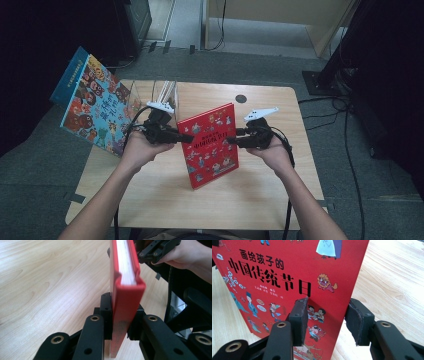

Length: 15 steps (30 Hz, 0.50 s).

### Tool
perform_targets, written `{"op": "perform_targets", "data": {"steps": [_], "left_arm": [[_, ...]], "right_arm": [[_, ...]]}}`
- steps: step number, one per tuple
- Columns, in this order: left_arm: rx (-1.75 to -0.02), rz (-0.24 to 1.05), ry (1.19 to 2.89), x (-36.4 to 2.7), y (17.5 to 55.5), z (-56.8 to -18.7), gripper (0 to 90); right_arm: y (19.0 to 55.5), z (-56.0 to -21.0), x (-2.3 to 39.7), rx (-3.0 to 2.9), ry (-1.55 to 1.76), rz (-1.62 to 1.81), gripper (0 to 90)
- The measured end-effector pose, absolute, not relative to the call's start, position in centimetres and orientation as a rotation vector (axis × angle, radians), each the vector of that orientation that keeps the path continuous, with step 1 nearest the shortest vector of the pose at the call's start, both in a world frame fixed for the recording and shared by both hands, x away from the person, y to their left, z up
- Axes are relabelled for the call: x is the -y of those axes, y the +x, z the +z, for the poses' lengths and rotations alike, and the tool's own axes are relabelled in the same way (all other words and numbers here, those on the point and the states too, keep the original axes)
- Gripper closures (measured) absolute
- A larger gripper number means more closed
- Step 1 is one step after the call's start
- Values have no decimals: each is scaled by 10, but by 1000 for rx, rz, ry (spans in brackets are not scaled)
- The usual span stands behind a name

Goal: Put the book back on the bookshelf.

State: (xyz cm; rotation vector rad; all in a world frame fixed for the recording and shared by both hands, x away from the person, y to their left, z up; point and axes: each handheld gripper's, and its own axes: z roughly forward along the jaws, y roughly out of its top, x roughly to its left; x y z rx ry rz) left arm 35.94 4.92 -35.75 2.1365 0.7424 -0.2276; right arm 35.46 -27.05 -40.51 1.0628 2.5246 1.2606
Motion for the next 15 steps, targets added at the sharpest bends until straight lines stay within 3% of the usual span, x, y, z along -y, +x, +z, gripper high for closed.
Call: {"op": "perform_targets", "data": {"steps": [3, 15], "left_arm": [[-730, -244, 2170, -42, 361, -356, 779], [-800, -276, 2178, -43, 364, -350, 800]], "right_arm": [[354, -406, 268, -2544, 1035, 1295, 555], [351, -414, 268, -2487, 1020, 1294, 482]]}}
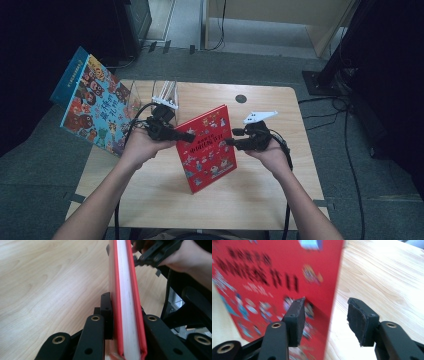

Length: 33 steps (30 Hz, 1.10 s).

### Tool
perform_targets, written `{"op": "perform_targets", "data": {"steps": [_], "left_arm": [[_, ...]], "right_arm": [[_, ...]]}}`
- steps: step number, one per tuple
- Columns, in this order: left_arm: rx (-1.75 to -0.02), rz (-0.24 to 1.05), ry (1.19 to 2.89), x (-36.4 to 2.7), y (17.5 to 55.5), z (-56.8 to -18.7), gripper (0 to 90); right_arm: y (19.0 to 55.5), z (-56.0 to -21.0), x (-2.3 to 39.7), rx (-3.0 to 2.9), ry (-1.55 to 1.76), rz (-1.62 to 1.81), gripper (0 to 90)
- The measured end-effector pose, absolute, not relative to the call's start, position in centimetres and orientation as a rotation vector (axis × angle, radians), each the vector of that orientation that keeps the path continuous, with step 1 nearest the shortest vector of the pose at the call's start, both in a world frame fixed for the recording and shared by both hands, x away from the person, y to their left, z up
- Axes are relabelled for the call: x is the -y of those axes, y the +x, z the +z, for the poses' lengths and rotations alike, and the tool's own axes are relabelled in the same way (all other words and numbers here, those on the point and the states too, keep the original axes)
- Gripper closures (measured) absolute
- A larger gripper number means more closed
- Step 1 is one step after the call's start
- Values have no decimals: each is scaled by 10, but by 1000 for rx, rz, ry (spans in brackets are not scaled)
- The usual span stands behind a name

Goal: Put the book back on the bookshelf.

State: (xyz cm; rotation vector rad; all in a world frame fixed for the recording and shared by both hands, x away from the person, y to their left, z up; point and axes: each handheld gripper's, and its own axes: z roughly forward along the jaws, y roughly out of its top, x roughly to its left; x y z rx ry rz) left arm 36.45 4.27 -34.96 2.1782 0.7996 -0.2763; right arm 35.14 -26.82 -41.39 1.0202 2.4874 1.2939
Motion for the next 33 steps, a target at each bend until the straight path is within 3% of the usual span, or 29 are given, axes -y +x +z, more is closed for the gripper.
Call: {"op": "perform_targets", "data": {"steps": [14, 33], "left_arm": [[-824, -210, 2177, -60, 364, -318, 801], [-927, -129, 2123, -108, 353, -295, 799]], "right_arm": [[338, -465, 285, -2454, 1073, 1239, 454], [342, -500, 284, -2453, 1195, 1103, 428]]}}
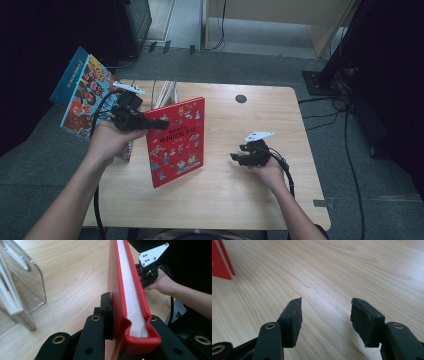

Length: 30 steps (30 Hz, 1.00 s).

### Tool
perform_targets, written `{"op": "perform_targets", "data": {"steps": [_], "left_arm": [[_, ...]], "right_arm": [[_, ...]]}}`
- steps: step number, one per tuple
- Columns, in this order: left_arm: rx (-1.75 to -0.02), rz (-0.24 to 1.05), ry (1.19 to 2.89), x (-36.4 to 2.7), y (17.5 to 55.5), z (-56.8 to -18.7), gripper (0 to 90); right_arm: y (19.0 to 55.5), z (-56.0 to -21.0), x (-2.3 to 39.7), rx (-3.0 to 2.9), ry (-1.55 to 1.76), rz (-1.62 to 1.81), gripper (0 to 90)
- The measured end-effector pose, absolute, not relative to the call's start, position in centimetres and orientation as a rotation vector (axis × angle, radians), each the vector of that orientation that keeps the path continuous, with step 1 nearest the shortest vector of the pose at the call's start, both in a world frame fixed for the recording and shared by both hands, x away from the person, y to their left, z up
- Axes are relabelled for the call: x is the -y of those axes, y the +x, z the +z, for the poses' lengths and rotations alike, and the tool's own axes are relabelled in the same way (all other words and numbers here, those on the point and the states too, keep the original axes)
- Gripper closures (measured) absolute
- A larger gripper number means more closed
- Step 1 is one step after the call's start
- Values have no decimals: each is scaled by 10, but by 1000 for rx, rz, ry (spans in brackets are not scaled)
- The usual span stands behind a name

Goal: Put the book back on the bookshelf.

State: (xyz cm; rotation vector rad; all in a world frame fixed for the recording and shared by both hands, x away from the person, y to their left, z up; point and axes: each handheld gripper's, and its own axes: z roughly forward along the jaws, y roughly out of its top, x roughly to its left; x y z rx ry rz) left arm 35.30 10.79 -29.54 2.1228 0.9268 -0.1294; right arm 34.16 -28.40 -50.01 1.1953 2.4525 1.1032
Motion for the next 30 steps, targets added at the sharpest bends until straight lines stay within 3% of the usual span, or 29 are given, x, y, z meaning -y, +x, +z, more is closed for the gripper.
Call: {"op": "perform_targets", "data": {"steps": [16, 30], "left_arm": [[-1036, -82, 2062, -153, 340, -295, 800], [-1156, -41, 2019, -198, 334, -293, 799]], "right_arm": [[343, -516, 283, -2395, 1126, 1057, 442], [337, -522, 282, -2323, 1121, 1093, 397]]}}
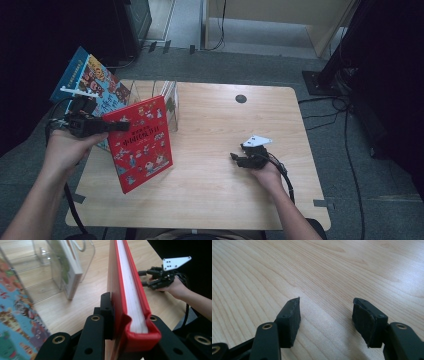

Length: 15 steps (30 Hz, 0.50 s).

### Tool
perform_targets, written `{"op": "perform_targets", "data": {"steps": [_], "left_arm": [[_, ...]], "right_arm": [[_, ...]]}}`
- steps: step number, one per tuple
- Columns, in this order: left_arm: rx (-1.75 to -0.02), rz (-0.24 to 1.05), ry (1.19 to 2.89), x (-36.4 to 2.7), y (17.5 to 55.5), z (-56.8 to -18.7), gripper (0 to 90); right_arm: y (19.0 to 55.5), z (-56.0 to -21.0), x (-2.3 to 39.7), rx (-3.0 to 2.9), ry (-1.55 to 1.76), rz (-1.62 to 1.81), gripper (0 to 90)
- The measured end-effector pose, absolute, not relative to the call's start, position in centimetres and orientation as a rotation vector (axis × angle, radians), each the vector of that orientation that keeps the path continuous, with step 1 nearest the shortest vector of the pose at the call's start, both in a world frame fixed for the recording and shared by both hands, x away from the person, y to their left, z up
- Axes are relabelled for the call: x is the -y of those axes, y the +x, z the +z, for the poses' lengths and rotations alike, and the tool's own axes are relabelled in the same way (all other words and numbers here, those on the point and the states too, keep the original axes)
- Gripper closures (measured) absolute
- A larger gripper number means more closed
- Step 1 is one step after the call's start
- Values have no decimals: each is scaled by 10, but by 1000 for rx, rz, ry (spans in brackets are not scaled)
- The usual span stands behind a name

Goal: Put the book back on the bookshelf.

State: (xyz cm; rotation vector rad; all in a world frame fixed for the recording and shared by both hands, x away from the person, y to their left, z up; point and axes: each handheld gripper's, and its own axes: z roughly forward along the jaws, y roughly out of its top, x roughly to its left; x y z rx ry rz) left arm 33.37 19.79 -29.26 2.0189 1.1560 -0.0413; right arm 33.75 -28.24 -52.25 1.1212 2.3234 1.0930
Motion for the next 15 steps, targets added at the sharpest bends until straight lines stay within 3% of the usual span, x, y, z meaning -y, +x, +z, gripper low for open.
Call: {"op": "perform_targets", "data": {"steps": [15], "left_arm": [[-1281, 18, 1963, -241, 337, -286, 799]], "right_arm": [[337, -522, 282, -2315, 1139, 1083, 374]]}}
